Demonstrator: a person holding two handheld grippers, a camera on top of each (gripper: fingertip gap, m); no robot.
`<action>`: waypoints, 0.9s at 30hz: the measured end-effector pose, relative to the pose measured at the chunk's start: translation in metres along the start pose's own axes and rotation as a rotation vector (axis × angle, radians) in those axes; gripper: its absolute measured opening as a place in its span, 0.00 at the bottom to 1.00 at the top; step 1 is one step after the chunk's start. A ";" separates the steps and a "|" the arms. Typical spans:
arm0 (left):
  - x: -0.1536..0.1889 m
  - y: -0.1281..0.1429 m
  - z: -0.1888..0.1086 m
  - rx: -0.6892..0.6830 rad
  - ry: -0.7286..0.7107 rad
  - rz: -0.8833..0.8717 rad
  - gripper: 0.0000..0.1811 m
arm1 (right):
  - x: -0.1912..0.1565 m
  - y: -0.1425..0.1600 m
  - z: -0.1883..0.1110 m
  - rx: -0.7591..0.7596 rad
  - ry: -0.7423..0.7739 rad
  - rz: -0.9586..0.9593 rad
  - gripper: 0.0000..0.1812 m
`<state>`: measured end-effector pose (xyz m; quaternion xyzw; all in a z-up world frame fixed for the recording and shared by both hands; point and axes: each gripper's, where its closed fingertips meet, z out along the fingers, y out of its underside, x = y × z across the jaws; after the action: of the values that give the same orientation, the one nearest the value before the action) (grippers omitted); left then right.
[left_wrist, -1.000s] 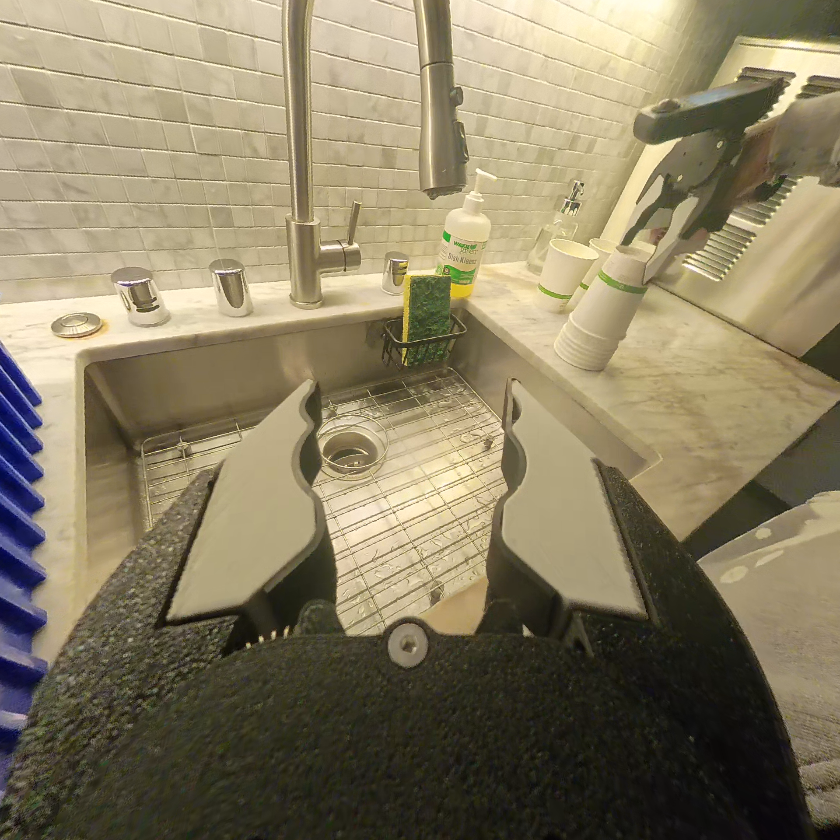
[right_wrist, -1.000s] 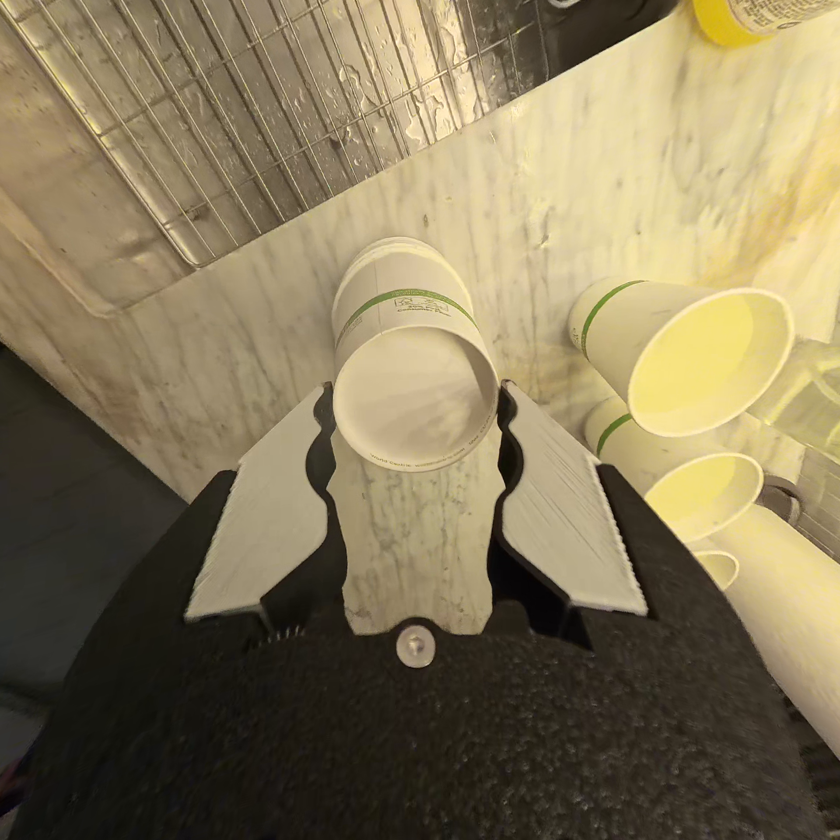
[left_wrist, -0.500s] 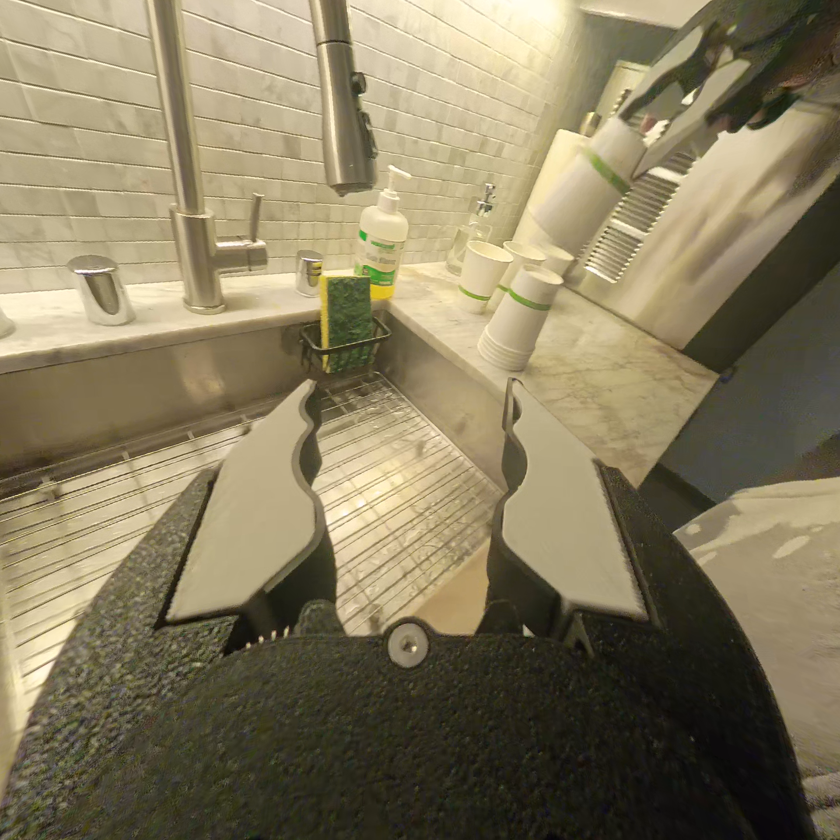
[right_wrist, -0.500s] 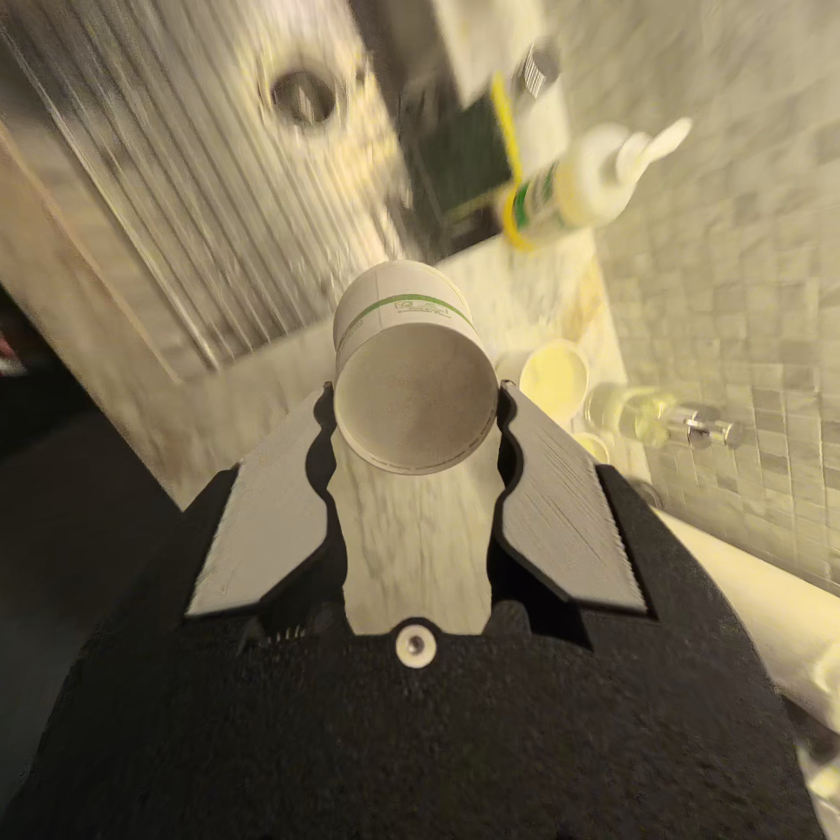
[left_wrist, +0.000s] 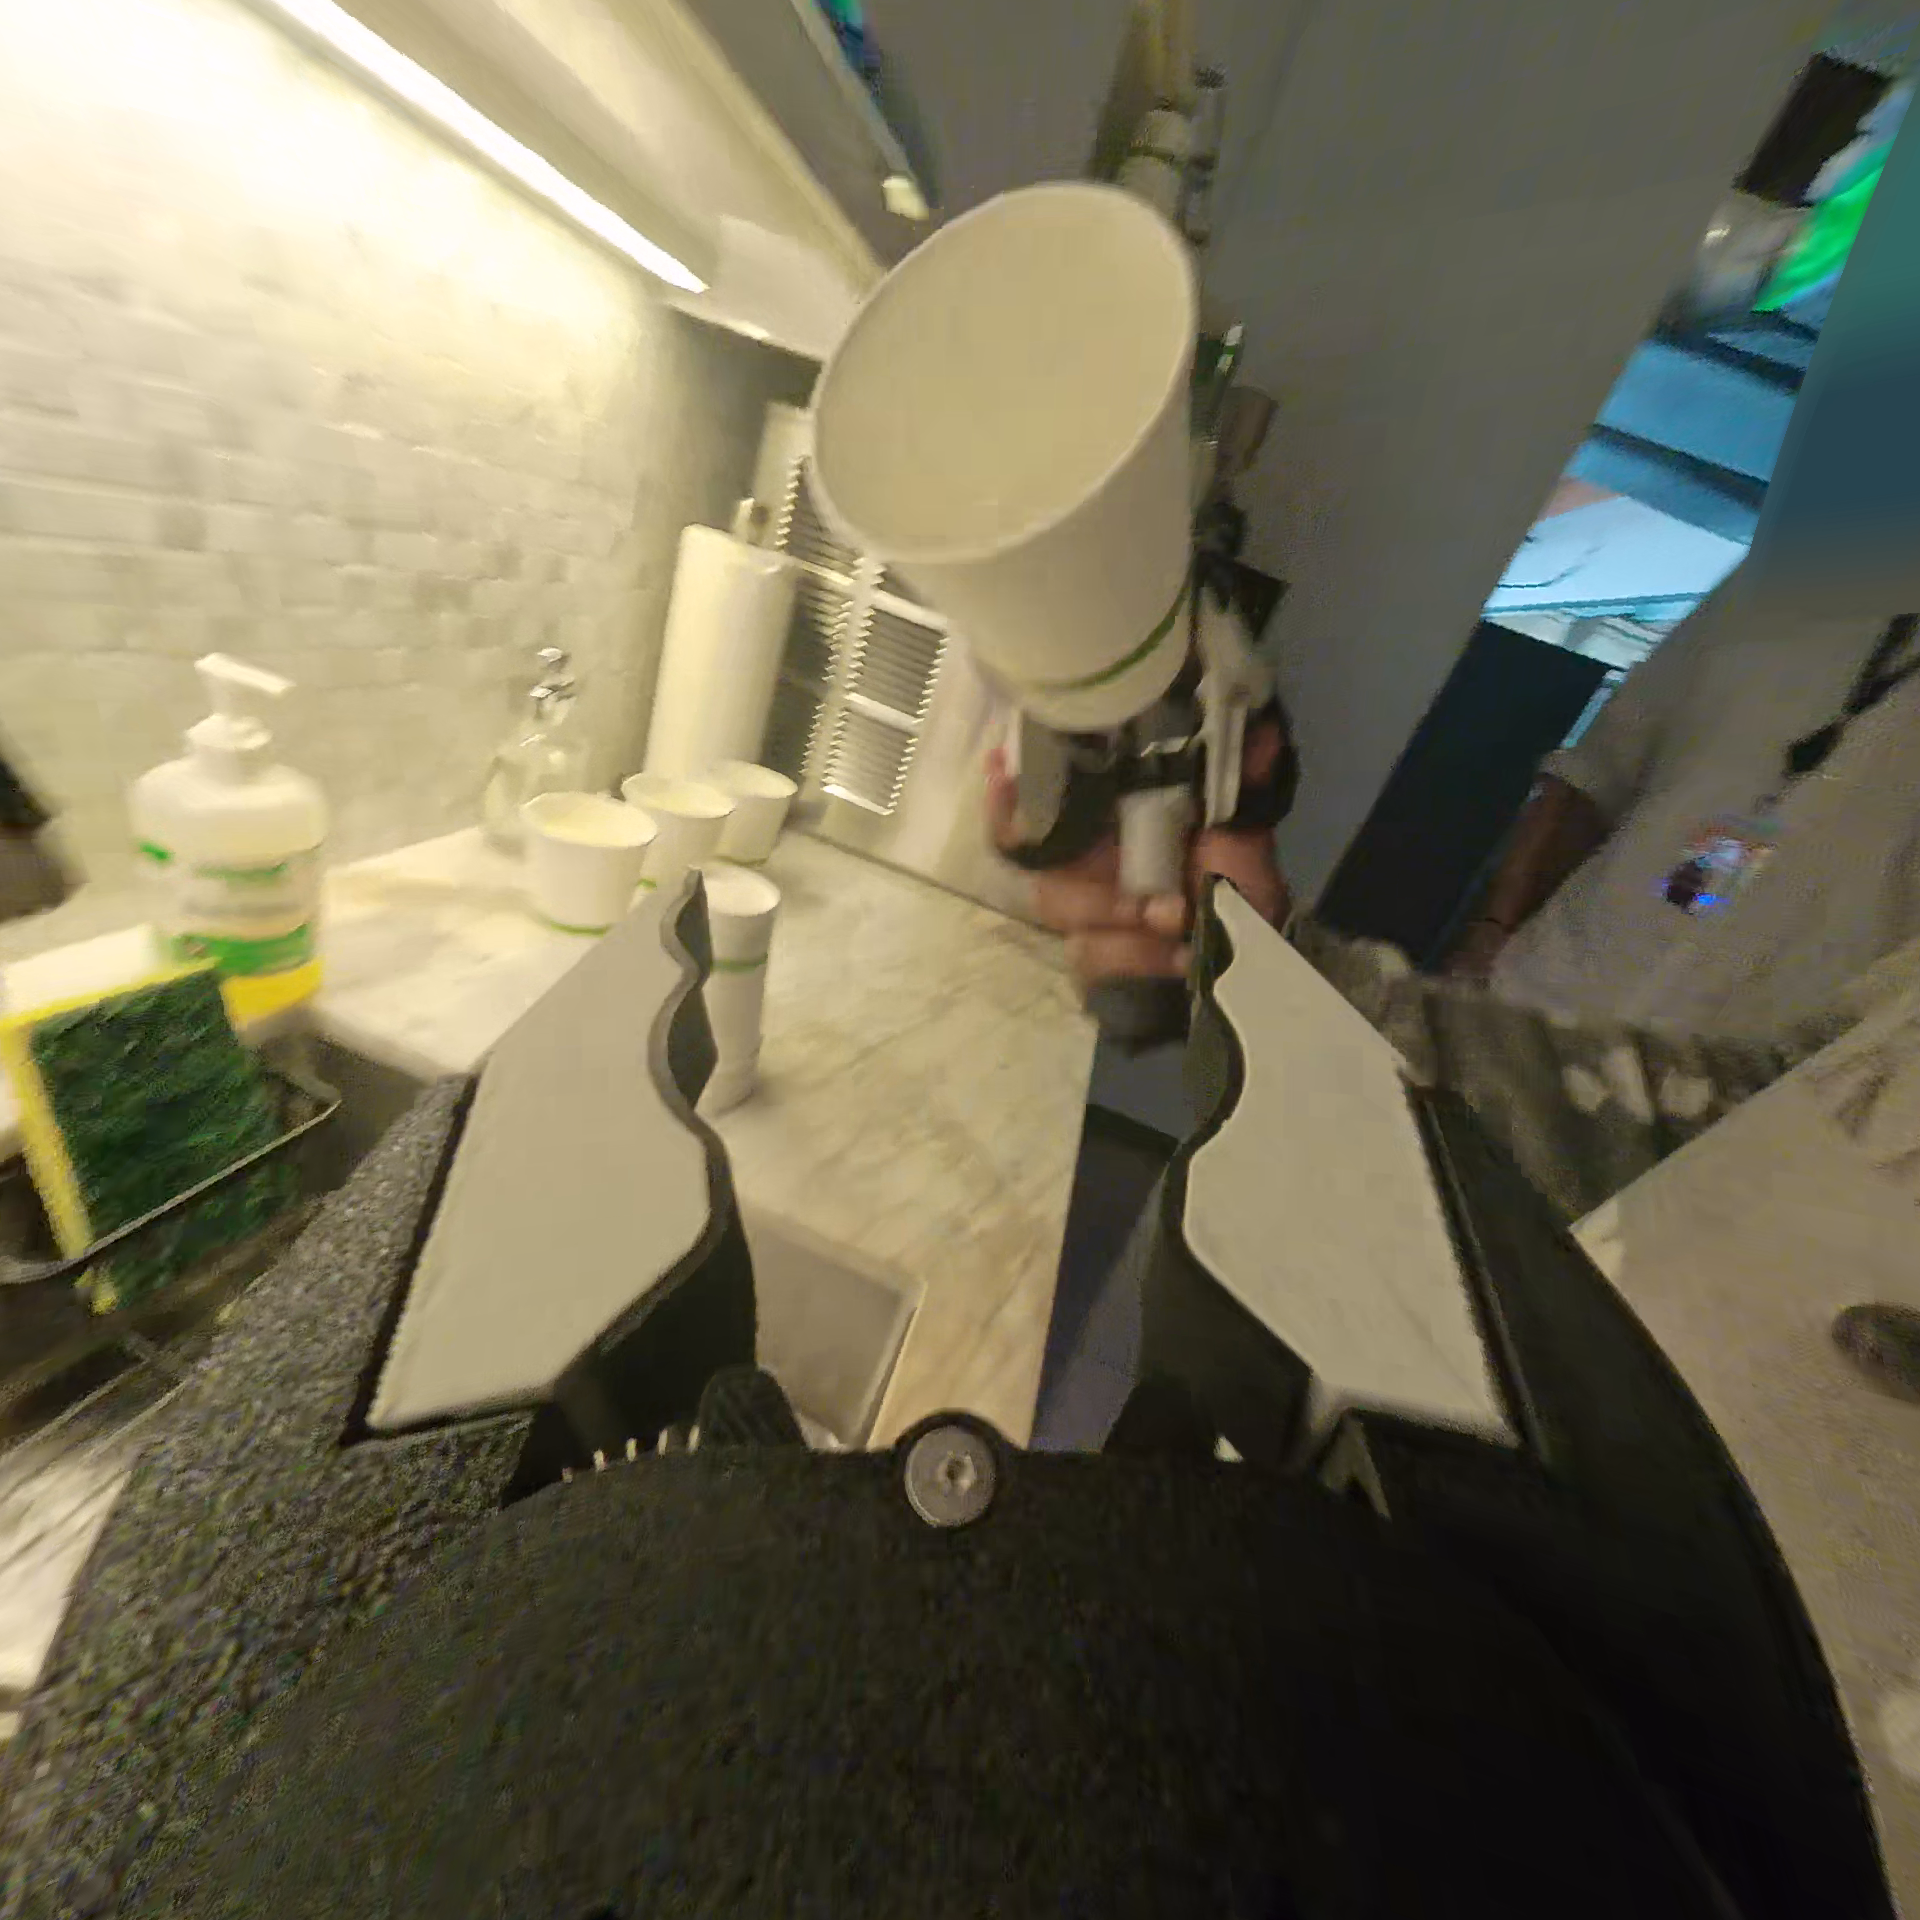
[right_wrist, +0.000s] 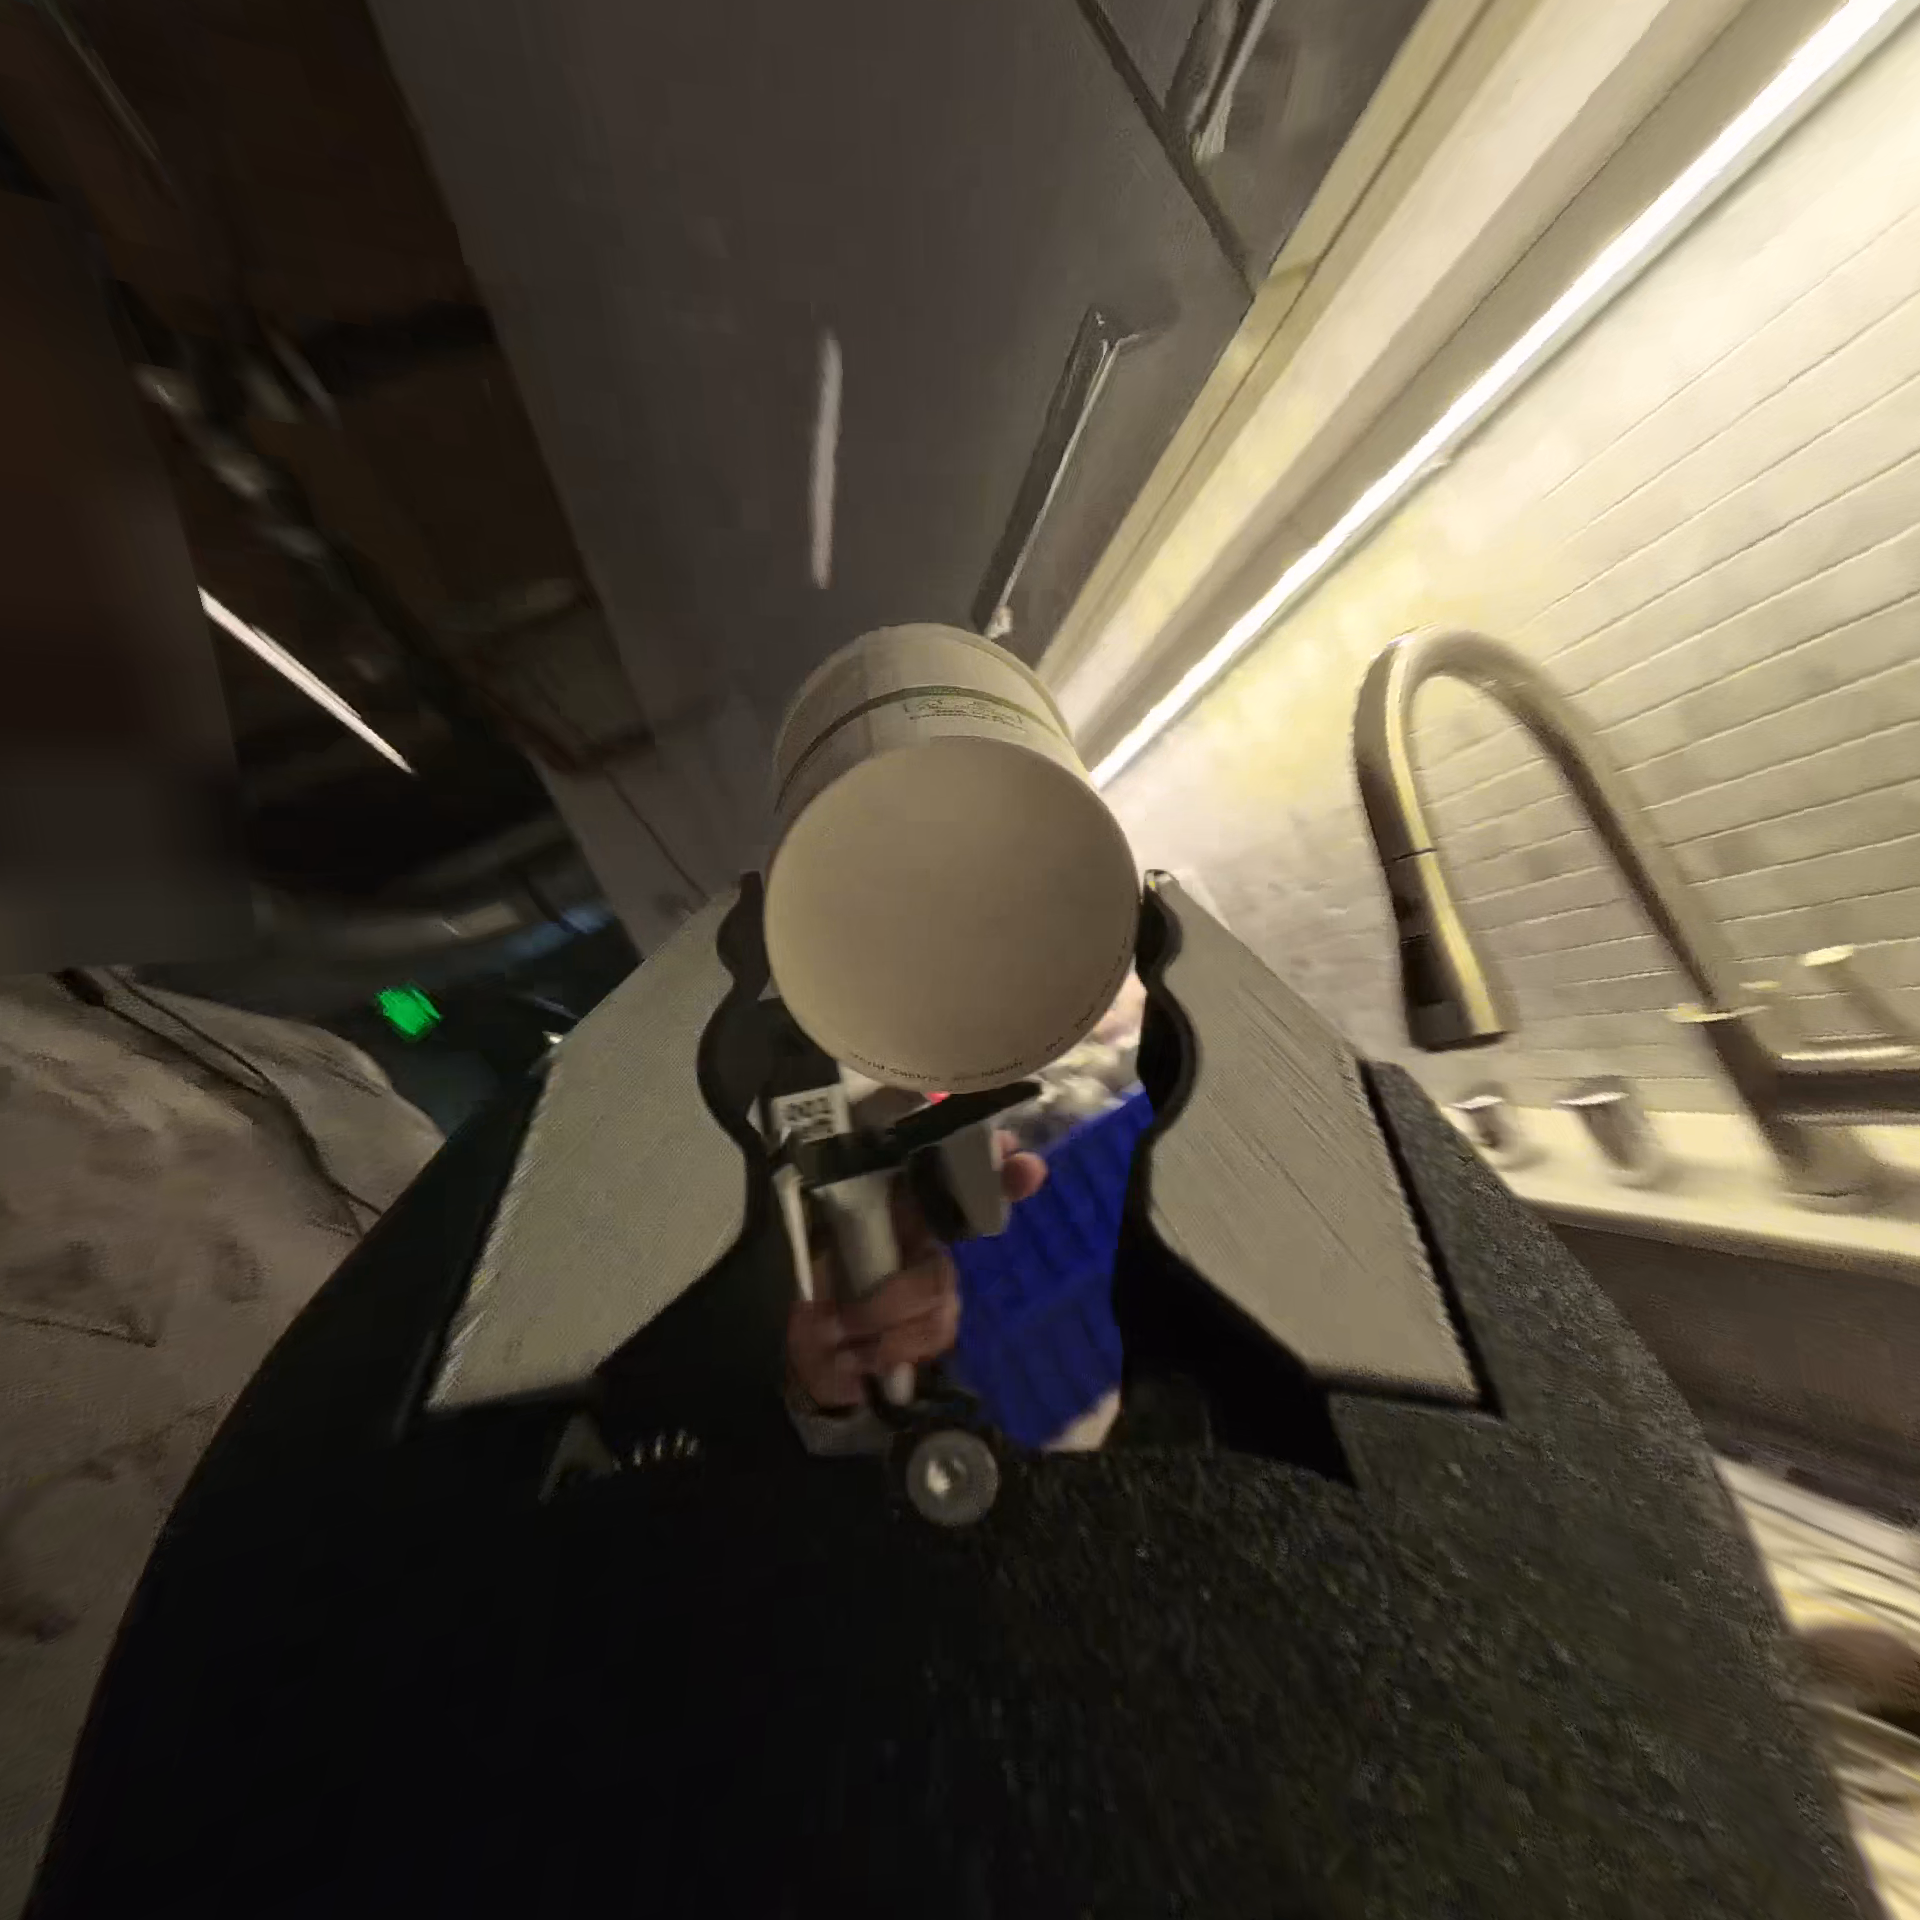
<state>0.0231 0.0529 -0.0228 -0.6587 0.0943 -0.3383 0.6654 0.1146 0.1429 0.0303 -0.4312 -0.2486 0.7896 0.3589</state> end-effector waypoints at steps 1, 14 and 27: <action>0.009 -0.006 0.007 0.005 0.040 0.007 0.50 | -0.004 0.009 0.001 0.045 -0.034 0.060 0.39; 0.067 -0.035 0.027 0.025 0.236 0.073 0.51 | -0.050 0.108 0.012 -0.074 -0.356 0.456 0.38; -0.001 -0.009 0.018 -0.187 -0.067 0.212 0.49 | 0.001 0.087 -0.002 -0.480 0.212 -0.300 0.54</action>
<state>0.0297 0.0693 -0.0128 -0.7150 0.1721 -0.2337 0.6361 0.0858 0.0906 -0.0324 -0.5421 -0.4503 0.5970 0.3833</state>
